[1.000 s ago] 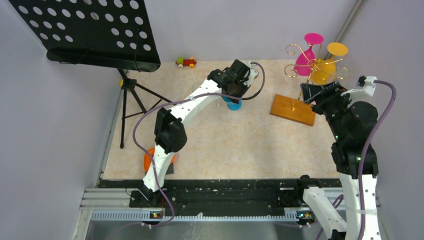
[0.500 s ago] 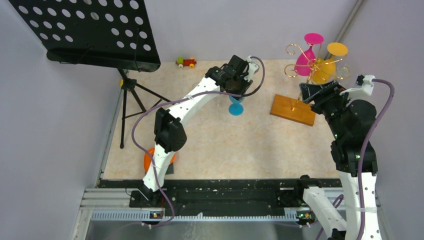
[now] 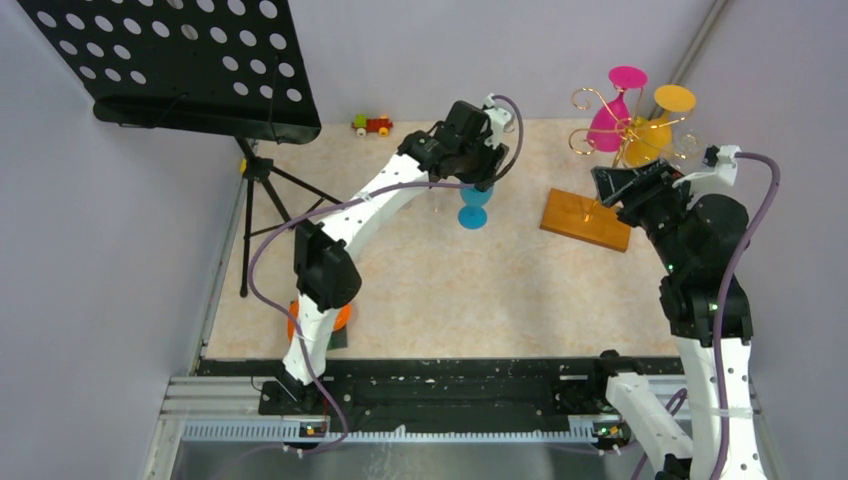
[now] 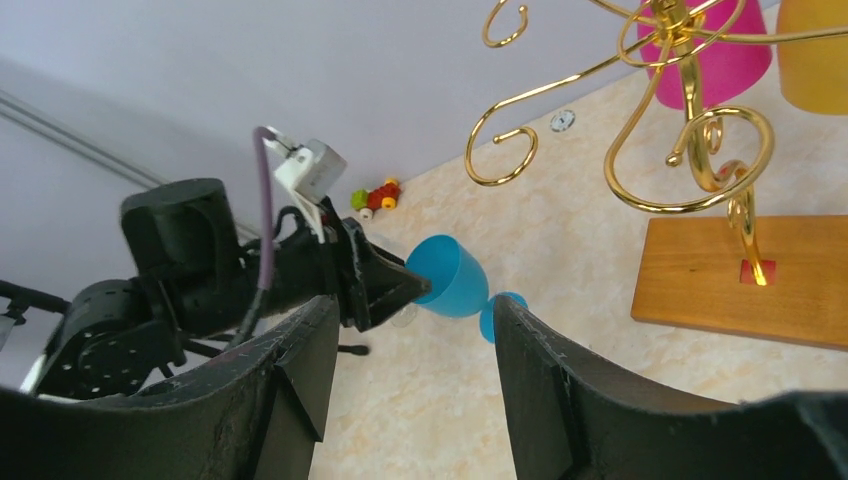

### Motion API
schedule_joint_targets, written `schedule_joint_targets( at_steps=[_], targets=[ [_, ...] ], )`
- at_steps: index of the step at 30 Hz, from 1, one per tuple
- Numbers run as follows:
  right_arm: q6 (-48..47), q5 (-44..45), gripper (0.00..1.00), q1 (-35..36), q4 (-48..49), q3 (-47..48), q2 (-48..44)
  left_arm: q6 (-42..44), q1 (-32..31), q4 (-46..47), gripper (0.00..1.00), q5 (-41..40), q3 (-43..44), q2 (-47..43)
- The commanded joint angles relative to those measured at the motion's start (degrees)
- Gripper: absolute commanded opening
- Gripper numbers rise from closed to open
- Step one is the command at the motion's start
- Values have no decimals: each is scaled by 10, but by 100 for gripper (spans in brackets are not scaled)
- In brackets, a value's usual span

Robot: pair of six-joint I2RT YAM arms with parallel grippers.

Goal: Take the wine glass off the wine glass rack

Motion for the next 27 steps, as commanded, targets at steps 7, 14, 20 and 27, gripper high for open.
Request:
schedule_joint_targets(
  at_steps=[7, 14, 20, 27],
  targets=[
    [-15, -77, 59, 5, 1, 28, 31, -39, 10, 69, 58, 64, -76, -121],
    [-21, -77, 59, 4, -2, 34, 34, -38, 8, 85, 40, 113, -146, -152],
    [-20, -76, 59, 4, -1, 32, 36, -72, 5, 97, 33, 130, -189, -152],
    [-21, -74, 60, 4, -3, 36, 36, -118, 5, 107, 33, 99, -191, -115]
  ],
)
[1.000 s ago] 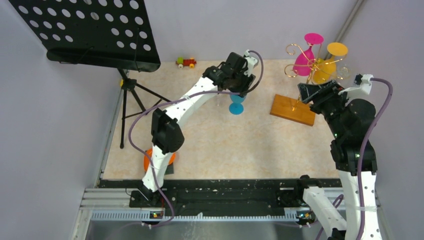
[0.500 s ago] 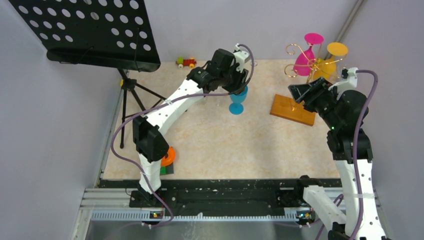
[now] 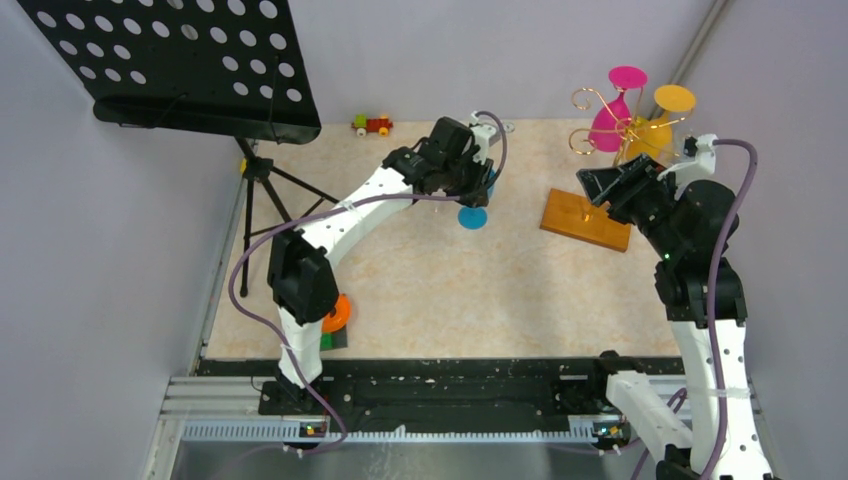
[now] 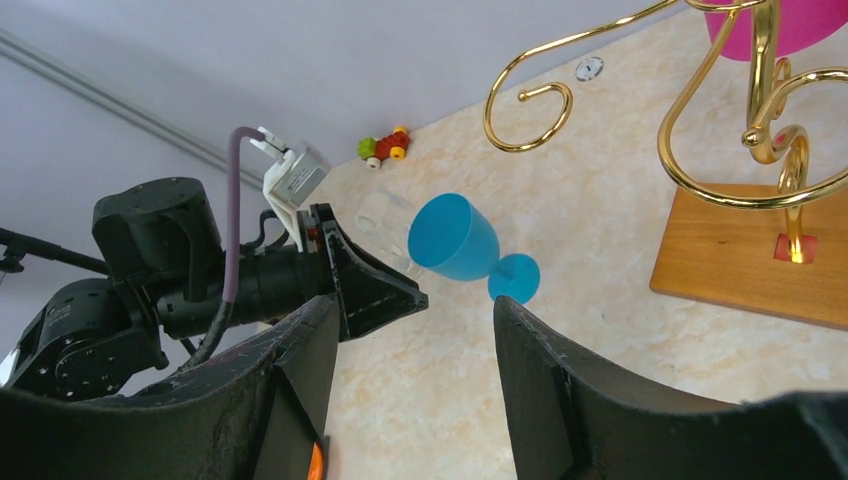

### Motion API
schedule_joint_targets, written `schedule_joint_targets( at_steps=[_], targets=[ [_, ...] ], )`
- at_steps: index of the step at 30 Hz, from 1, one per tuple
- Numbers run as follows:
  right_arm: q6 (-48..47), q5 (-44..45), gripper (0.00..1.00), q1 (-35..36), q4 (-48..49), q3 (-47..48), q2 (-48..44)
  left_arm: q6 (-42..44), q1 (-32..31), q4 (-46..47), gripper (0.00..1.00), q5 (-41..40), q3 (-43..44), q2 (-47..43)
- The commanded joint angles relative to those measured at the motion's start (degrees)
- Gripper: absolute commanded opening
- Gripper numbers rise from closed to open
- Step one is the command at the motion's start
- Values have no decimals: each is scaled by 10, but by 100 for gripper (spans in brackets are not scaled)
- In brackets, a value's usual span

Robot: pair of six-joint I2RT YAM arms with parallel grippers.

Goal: Take the wine glass off the wine glass rack

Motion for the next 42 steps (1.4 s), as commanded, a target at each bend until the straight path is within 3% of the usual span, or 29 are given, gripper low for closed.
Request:
schedule_joint_targets(
  at_steps=[1, 29, 42],
  targets=[
    [-11, -4, 59, 5, 6, 32, -1, -42, -1, 40, 33, -24, 6, 11],
    [-22, 9, 59, 4, -17, 47, -3, -63, 5, 64, 27, -130, 75, 107],
    [-17, -25, 60, 4, -15, 73, 19, -71, 4, 112, 24, -69, -58, 6]
  ],
)
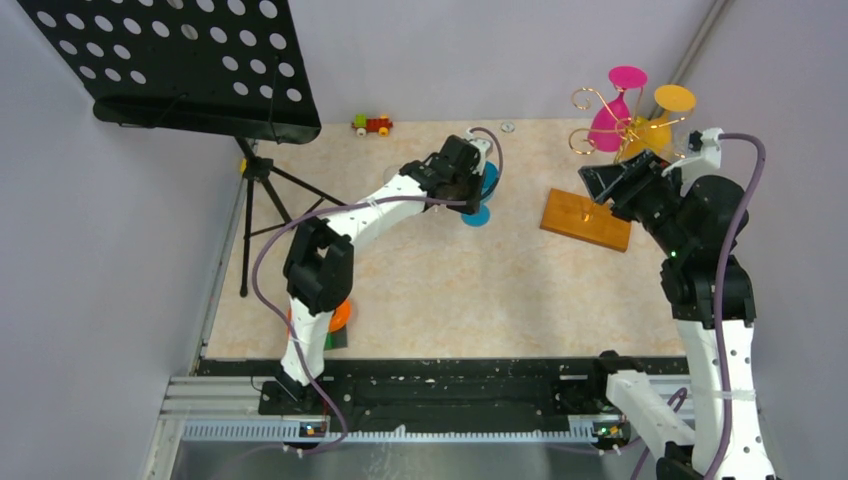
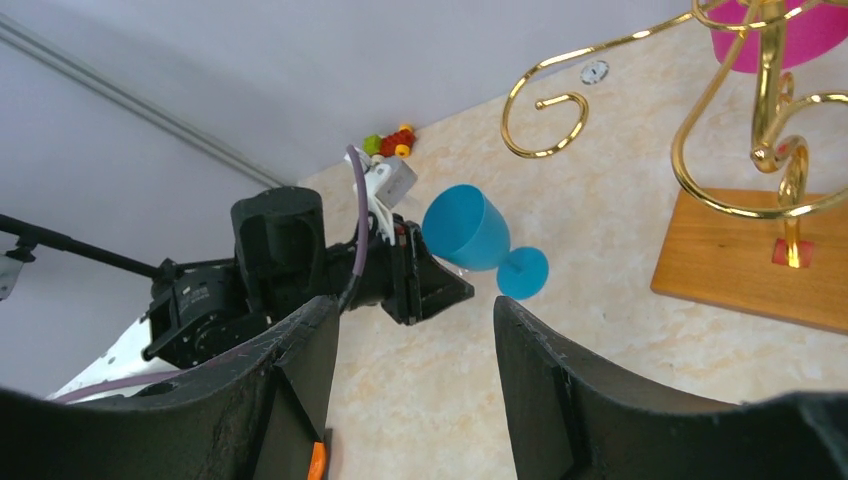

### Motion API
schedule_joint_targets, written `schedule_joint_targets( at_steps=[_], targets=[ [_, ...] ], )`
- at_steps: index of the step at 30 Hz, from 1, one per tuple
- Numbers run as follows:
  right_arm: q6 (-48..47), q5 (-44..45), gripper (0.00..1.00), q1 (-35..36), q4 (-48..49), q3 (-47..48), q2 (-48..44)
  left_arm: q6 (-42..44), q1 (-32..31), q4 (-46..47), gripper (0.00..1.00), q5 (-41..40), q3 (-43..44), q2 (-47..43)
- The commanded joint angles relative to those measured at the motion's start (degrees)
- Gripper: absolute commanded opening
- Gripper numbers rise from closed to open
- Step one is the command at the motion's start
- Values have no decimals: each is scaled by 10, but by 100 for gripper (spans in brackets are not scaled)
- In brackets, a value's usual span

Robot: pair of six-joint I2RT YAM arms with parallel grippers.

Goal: Take the wine glass off the wine glass rack

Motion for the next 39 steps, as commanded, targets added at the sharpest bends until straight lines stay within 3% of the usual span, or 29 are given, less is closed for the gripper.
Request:
schedule_joint_targets(
  at_steps=[1, 7, 14, 18, 19, 21, 27, 31, 39],
  targets=[
    [-11, -25, 60, 4, 15, 48, 17, -10, 1, 42, 24, 31, -36, -77],
    [-50, 7, 60, 5, -33, 172, 100, -11, 1, 56, 28, 46, -107, -149],
    [-77, 43, 63, -34, -74, 337, 239, -3, 2, 76, 45, 42, -173, -243],
    [-83, 42, 65, -107, -101, 388, 291, 7, 2, 83, 66, 30, -207, -289],
    [-85, 39, 66, -127, -109, 395, 297, 10, 3, 85, 85, 26, -216, -303],
    [-81, 25, 67, -170, -124, 401, 302, 14, 4, 87, 92, 18, -232, -324],
    [-74, 47, 68, -283, -141, 341, 251, 21, 11, 98, 93, 11, -274, -376],
    [-55, 42, 68, -313, -108, 249, 204, 26, 14, 102, 93, 11, -298, -409],
    [4, -73, 68, -371, -58, 153, 189, 8, 20, 110, 93, -2, -346, -471]
  ],
)
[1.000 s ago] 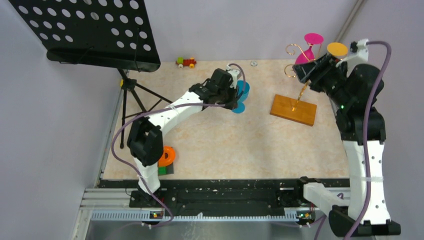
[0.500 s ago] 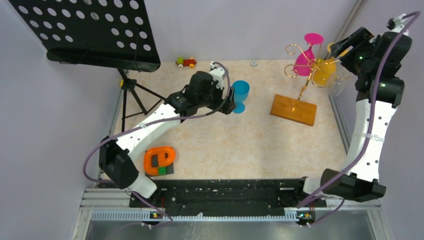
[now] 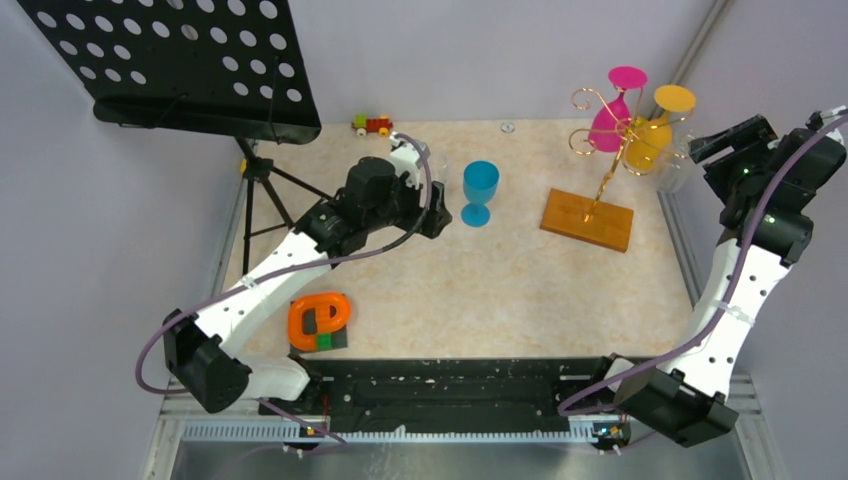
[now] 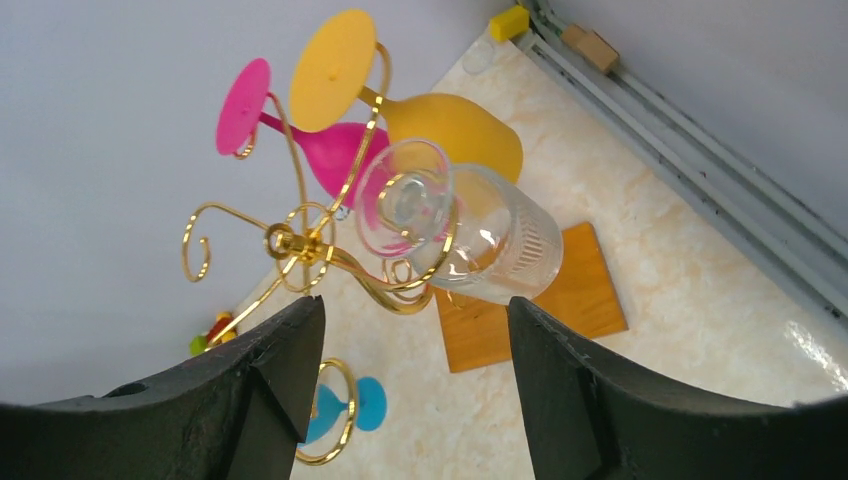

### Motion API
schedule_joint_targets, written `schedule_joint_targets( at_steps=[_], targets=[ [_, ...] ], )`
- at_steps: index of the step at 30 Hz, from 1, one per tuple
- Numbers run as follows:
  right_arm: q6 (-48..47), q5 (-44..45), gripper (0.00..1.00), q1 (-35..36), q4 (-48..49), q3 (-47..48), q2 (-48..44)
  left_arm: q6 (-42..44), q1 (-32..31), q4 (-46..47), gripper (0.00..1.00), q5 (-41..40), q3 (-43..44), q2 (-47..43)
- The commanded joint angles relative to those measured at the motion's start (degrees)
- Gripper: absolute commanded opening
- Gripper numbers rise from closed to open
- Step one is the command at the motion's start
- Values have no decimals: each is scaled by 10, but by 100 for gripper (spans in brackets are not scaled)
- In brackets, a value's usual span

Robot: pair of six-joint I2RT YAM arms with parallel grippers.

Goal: Take the wine glass off the wine glass rack

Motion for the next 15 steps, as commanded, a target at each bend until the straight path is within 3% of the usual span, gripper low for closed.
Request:
schedule_joint_targets(
  at_steps=[1, 4, 6, 10, 15],
  targets=[
    [43, -70, 66, -33, 54, -41, -4, -10, 4, 35, 93, -8, -24, -47],
    [80, -134, 47, -51, 116, -86, -5, -10, 3, 41, 93, -8, -34, -57],
    [94, -146, 43, -61, 138, -104, -2, -9, 4, 41, 94, -20, -37, -59],
    [97, -147, 42, -67, 143, -96, 11, -12, 7, 38, 94, -42, -38, -61],
    [114, -172, 50, -67, 160, -89, 18, -11, 13, 35, 94, -59, -40, -67]
  ],
)
